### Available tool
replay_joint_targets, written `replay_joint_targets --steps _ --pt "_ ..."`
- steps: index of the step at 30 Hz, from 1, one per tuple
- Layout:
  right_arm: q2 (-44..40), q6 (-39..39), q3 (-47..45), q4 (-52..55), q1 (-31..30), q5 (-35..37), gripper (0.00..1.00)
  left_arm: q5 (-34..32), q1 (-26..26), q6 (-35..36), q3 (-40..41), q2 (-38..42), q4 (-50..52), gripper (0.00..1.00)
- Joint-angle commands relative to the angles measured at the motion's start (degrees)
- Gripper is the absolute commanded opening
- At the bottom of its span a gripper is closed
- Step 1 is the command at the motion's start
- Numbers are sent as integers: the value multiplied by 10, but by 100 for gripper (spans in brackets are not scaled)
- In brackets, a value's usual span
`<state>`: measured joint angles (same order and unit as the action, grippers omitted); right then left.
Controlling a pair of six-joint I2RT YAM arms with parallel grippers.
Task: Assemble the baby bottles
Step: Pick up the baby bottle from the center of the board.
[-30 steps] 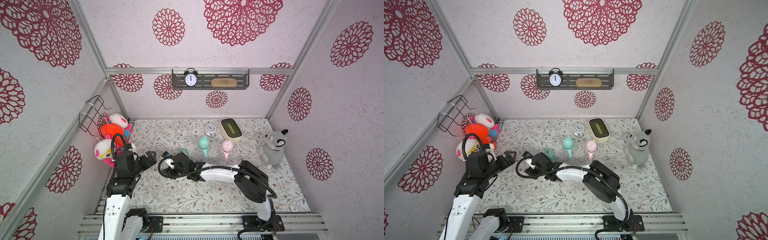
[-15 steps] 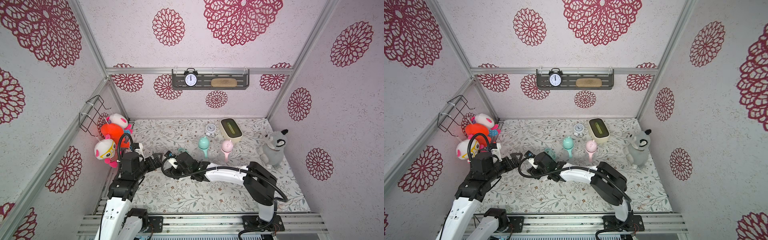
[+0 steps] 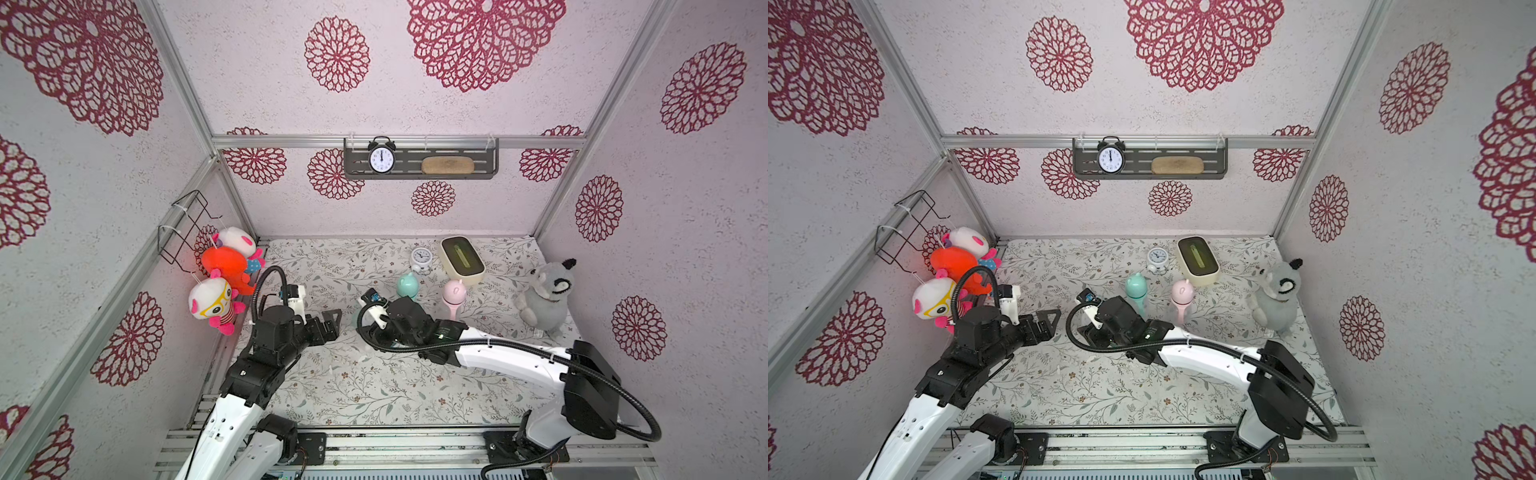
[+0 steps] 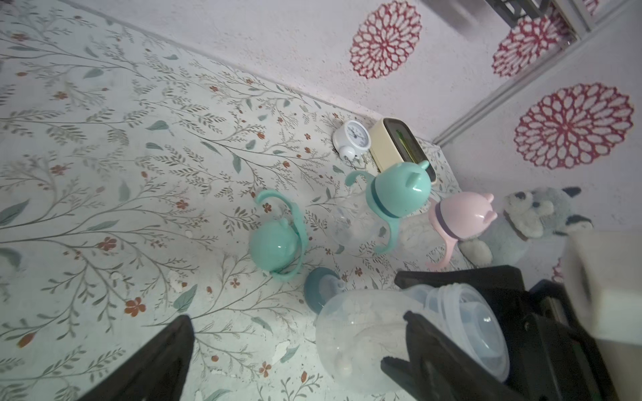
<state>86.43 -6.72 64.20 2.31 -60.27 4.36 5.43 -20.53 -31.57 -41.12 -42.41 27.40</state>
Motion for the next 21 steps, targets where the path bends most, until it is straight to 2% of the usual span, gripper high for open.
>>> replay_joint_targets --steps 1,13,21 --pt "-58 -18 16 45 19 4 43 3 -43 24 25 -16 -80 98" --pt "-133 -31 53 168 78 -40 43 24 -134 103 79 -55 -225 98" --pt "-149 -53 96 211 108 -98 43 111 -164 182 132 -29 -316 98"
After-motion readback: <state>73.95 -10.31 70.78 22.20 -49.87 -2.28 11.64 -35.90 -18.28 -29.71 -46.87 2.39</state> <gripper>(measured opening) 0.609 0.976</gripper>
